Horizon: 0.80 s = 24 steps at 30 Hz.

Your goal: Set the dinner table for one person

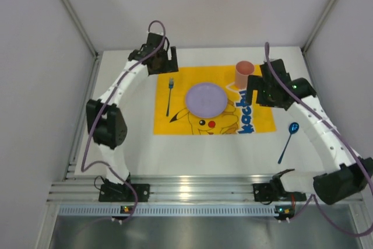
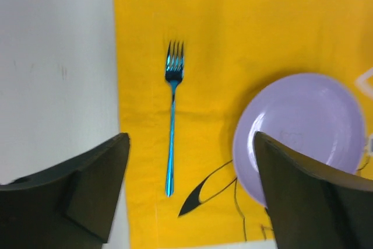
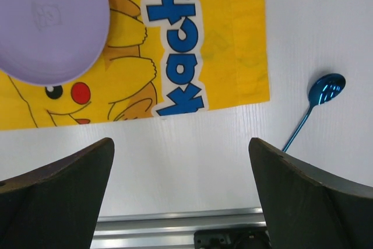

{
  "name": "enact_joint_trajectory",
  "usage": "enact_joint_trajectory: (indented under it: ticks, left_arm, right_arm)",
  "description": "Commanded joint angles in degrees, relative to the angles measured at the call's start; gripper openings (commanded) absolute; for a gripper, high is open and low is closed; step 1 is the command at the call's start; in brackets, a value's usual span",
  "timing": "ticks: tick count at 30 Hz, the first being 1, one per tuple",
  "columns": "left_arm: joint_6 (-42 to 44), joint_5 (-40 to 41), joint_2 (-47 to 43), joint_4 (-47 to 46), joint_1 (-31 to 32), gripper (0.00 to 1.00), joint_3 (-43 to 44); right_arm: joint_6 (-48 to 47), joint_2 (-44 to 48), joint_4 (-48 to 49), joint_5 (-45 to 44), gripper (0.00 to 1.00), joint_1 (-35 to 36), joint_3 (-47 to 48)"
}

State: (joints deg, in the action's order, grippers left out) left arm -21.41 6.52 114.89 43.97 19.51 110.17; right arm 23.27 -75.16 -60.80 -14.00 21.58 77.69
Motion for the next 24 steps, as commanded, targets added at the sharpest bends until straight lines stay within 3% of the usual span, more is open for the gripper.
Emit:
enact_joint_trajectory:
  ticks: [1,3,5,6,7,8,12,17,24]
  left_arm:
    - [-1.3,0.3,-17.9,-19.7,0.9,0.99,-18.9]
    - [-3.7,-1.9,-25.6,-33.9,-0.1,0.99,-31.6]
    - [-12.6,-5.8,-33.7,-46.6,-3.3,0.98,-45.3]
    - [-15.0,-10.2,-34.7,-46.7,-6.8,0.98,-47.0]
    - [-18.6,-15.0,-33.8,-44.2,-8.2,0.99,-47.0]
    - [-18.8,-17.1,-32.7,-36.0,-9.2,0.98,-44.2]
    - [-12.0,-21.3,-27.8,-20.1,-9.8,0.98,-36.8]
    - [-8.0,-14.6,-28.2,-14.5,-7.6,0.99,-36.5]
    - [-4.3,-9.4,-27.9,-11.4,-6.2,0.89,-40.0]
  right_arm:
    - [1.5,11.8,6.8,-4.4,1.0,-0.1,-0.1]
    - [2.7,14.6,8.8,-4.7,1.0,-0.4,-3.1]
    - [5.8,17.0,7.9,-3.3,1.0,-2.9,-6.0]
    - [6.3,17.4,7.2,-1.6,1.0,-4.3,-6.6]
    - [6.6,17.4,5.2,0.4,1.0,-6.5,-7.5]
    - [7.3,17.7,4.2,0.2,1.0,-7.5,-8.0]
    - [6.4,20.4,2.7,-0.7,1.0,-14.4,-11.3]
    - [8.6,18.0,-1.4,-1.0,1.0,-18.7,-11.2]
    - [7.8,14.3,-6.6,-5.6,1.0,-24.3,-14.6]
